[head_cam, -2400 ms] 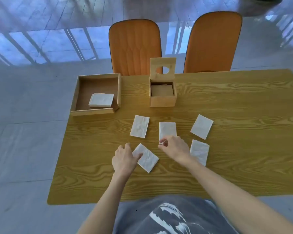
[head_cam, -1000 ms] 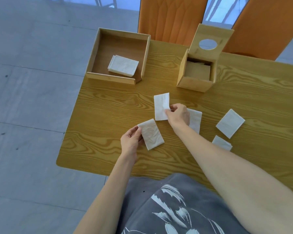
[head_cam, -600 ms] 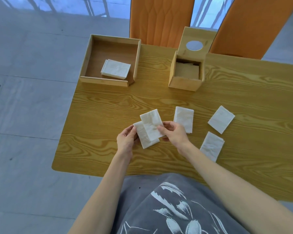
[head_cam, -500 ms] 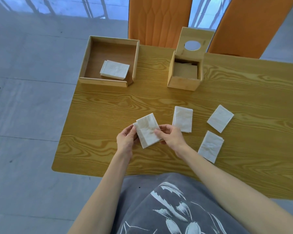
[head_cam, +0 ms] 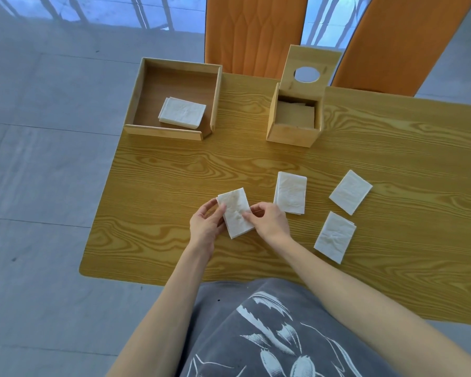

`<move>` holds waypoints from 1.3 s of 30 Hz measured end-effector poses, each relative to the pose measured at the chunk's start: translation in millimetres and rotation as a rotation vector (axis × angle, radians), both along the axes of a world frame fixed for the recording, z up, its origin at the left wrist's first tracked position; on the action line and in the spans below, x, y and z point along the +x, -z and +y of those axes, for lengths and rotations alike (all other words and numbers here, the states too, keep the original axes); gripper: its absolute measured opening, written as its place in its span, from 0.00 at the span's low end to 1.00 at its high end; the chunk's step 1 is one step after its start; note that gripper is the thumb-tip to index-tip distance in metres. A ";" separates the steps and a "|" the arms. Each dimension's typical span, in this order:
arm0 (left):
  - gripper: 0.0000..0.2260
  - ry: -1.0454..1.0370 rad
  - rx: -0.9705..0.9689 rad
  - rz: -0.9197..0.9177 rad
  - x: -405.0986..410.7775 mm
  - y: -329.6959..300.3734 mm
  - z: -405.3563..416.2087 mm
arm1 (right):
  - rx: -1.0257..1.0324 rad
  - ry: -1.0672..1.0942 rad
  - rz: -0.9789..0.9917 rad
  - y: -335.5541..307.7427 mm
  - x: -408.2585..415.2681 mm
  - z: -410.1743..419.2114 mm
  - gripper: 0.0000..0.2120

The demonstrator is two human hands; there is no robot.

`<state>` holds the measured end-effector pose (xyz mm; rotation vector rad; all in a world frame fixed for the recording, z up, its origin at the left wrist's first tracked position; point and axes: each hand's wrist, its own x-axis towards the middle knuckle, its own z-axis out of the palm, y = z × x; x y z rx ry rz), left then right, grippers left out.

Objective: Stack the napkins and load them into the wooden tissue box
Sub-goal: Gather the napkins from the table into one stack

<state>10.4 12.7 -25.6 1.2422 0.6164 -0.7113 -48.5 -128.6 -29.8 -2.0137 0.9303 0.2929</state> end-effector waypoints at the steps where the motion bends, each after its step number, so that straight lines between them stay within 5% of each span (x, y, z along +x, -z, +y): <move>1: 0.15 0.016 0.007 -0.015 -0.3 0.4 -1.4 | -0.043 -0.021 0.014 -1.0 -0.6 -0.6 0.12; 7: 0.16 0.073 0.030 -0.047 0.4 2.2 -14.0 | -0.190 0.030 -0.048 -11.6 -9.0 -11.2 0.13; 17: 0.10 0.119 0.054 -0.050 2.2 6.4 -30.2 | -0.230 0.519 0.019 -14.0 -15.3 -63.8 0.18; 29: 0.15 0.125 0.104 -0.080 -2.0 4.3 -32.4 | -0.191 0.508 0.172 -13.1 0.1 -63.9 0.18; 39: 0.15 0.152 0.124 -0.085 -0.6 7.3 -31.4 | -0.238 0.464 0.103 -13.6 -5.8 -61.0 0.15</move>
